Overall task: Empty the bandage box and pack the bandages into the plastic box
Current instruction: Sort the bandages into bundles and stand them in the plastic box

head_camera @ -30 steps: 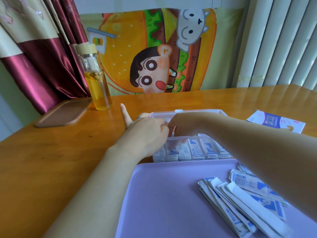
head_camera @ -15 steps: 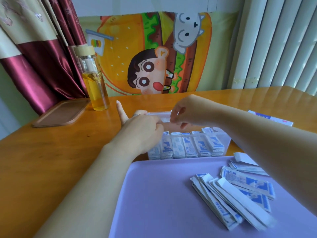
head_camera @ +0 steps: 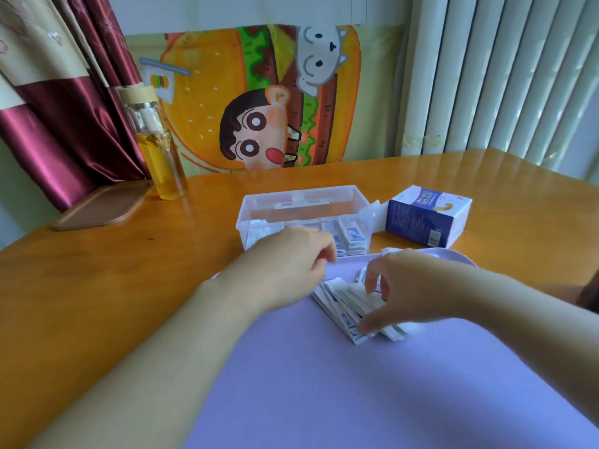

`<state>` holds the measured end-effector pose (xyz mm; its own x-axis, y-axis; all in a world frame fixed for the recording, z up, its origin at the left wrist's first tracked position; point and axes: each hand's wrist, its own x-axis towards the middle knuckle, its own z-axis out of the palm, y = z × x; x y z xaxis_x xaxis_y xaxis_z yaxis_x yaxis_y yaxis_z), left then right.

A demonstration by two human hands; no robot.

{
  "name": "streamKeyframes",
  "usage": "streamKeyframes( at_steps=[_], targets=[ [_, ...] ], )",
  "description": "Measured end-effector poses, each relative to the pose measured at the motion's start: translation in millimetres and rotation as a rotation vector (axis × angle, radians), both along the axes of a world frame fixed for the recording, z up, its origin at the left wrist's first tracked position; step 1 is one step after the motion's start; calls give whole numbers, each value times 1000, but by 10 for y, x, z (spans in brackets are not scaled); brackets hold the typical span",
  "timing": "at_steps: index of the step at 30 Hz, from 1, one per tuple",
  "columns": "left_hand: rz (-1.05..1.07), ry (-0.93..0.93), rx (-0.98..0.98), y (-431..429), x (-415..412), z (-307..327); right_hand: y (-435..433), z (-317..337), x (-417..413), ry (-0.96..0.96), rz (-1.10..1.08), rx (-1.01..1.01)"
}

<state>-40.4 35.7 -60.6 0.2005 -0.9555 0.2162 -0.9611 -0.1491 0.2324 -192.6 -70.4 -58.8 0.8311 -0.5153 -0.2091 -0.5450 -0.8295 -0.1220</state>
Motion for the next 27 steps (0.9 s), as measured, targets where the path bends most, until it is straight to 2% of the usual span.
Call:
streamKeyframes(
  at_steps=[7, 12, 17, 23, 27],
  targets=[
    [13, 1, 161, 56, -226, -222, 128, -6, -16, 16, 23, -90],
    [18, -20, 184, 131, -306, -242, 56, -13, -51, -16, 28, -20],
    [10, -12, 201, 166, -366, -260, -30, 26, -106, -82, -2, 132],
    [15, 1, 211, 182, -364, -282, -77, -72, -123, -188, -77, 43],
    [10, -4, 169, 179, -310, -315, -142, -27, -136, -361, -146, 93]
  ],
)
